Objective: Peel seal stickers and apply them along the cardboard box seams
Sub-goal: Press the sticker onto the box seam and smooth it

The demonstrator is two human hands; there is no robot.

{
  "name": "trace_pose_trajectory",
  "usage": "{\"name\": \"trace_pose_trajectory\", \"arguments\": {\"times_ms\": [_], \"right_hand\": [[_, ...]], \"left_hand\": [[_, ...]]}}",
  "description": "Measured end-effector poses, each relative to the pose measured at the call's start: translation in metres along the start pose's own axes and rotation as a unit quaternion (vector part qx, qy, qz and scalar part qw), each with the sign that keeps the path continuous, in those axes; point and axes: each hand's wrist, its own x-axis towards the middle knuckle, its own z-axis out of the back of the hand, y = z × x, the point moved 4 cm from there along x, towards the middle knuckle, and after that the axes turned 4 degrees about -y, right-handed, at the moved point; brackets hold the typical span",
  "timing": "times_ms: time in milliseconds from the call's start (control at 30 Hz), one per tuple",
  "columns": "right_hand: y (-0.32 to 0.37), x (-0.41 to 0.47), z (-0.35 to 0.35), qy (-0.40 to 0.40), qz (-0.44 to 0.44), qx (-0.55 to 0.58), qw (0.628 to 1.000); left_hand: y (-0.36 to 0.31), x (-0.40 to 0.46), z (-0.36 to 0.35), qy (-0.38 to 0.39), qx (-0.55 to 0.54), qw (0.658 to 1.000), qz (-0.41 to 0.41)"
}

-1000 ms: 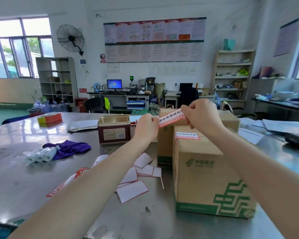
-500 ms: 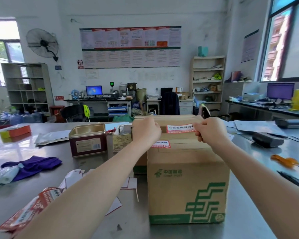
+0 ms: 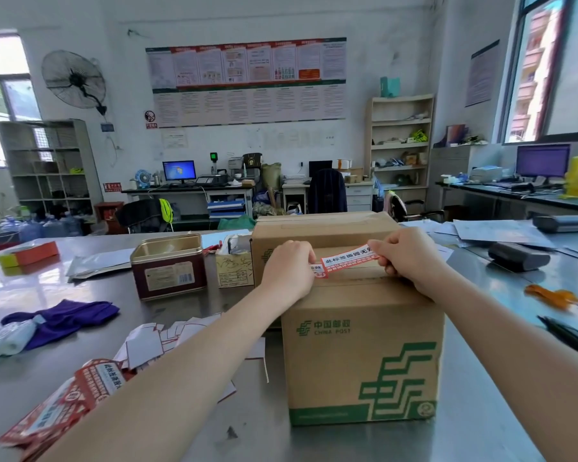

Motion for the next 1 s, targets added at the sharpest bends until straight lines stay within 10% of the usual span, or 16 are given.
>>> {"name": "trace_pose_trajectory", "arguments": {"times_ms": [1000], "right_hand": [[0.0007, 0.0031, -0.0055, -0.01, 0.03, -0.093, 0.995]], "left_hand": [[-0.0051, -0.0077, 0.0022, 0.003, 0.006, 1.0, -0.029]]}}
